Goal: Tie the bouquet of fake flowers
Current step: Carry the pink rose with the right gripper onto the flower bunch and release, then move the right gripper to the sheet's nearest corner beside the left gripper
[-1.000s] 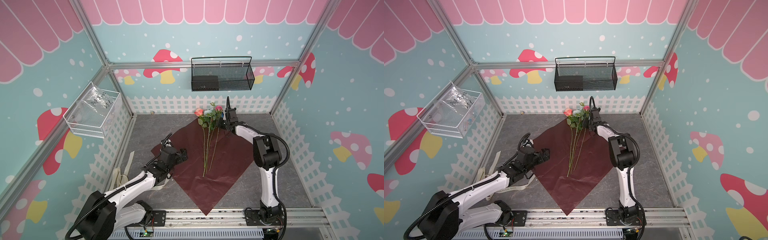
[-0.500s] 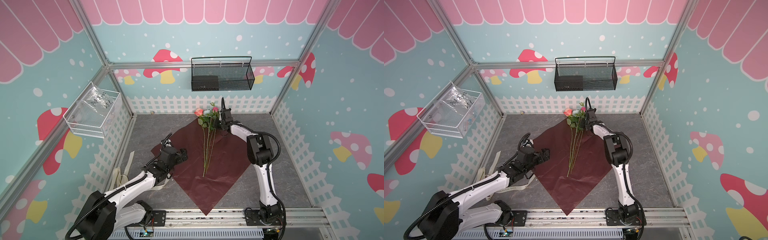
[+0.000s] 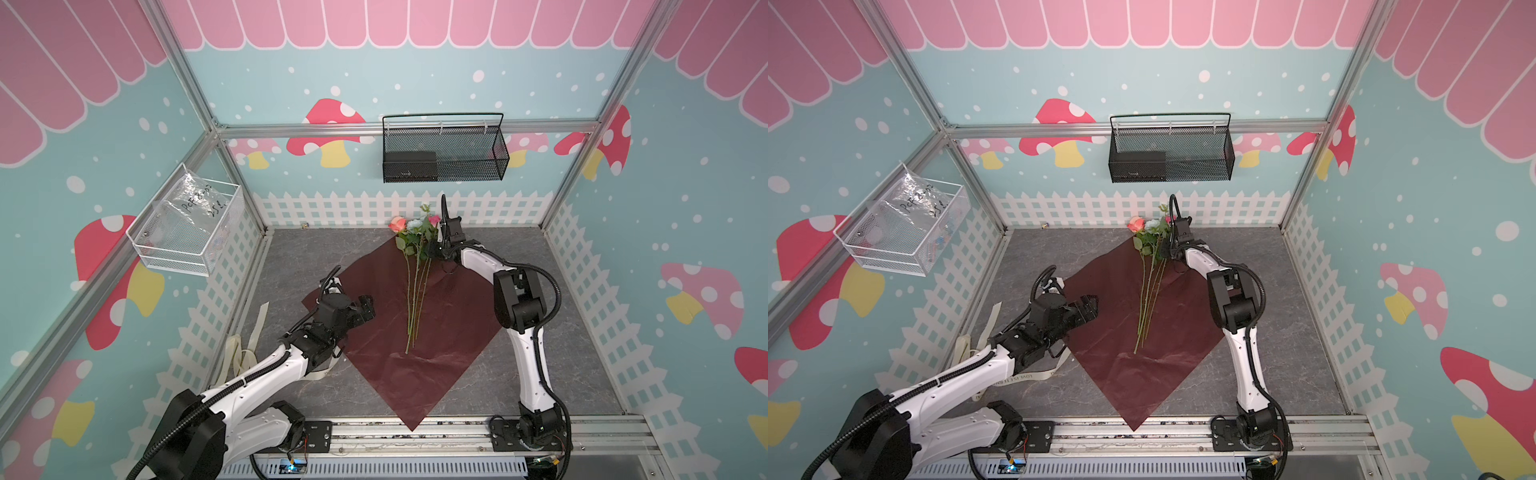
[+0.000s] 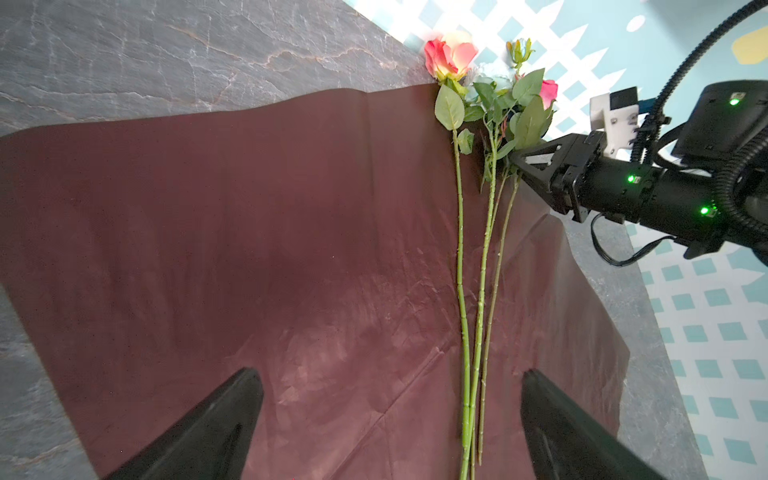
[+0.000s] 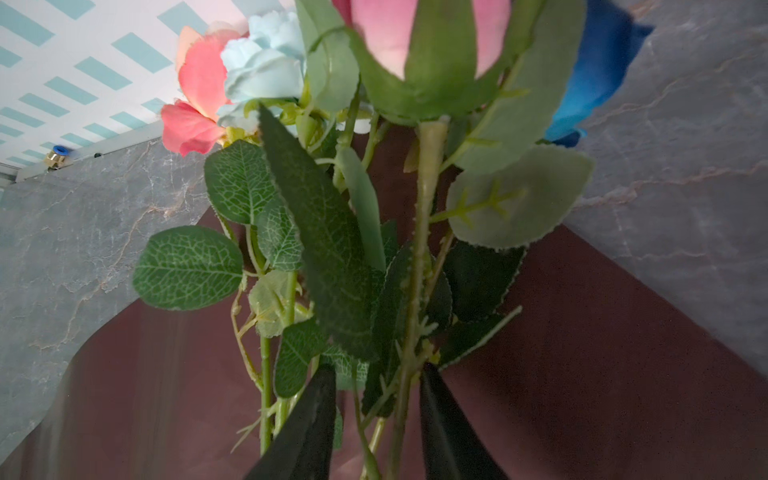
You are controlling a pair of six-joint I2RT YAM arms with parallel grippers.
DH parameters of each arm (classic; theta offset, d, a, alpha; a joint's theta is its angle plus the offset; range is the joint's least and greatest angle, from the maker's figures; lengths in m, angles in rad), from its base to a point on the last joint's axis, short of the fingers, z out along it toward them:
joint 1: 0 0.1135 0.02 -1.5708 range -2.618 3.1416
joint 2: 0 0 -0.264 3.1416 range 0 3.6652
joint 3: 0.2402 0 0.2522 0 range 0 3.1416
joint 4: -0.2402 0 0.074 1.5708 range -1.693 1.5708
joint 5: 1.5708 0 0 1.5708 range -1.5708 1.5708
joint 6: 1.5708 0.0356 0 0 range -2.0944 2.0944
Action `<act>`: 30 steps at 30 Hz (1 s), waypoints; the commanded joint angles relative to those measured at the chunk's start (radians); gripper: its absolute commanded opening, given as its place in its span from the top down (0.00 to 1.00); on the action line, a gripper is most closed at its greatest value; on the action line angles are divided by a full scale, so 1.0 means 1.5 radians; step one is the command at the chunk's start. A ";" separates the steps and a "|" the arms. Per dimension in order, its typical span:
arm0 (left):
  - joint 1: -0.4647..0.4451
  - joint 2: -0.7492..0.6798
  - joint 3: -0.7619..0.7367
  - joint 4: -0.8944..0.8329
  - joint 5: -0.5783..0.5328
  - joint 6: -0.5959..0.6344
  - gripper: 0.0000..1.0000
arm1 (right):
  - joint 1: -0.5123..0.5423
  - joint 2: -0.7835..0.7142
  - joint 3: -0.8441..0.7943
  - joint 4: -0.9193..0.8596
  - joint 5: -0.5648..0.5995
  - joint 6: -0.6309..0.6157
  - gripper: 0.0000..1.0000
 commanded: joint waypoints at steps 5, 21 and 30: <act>0.004 -0.038 -0.017 -0.050 0.004 -0.036 0.00 | 0.006 -0.073 -0.046 -0.014 0.015 -0.018 0.56; 0.003 -0.149 -0.058 -0.291 0.148 -0.152 0.02 | 0.060 -0.393 -0.420 0.018 0.109 -0.134 0.35; -0.063 -0.119 -0.086 -0.308 0.238 -0.211 0.03 | 0.201 -0.597 -0.670 -0.029 0.177 -0.080 0.27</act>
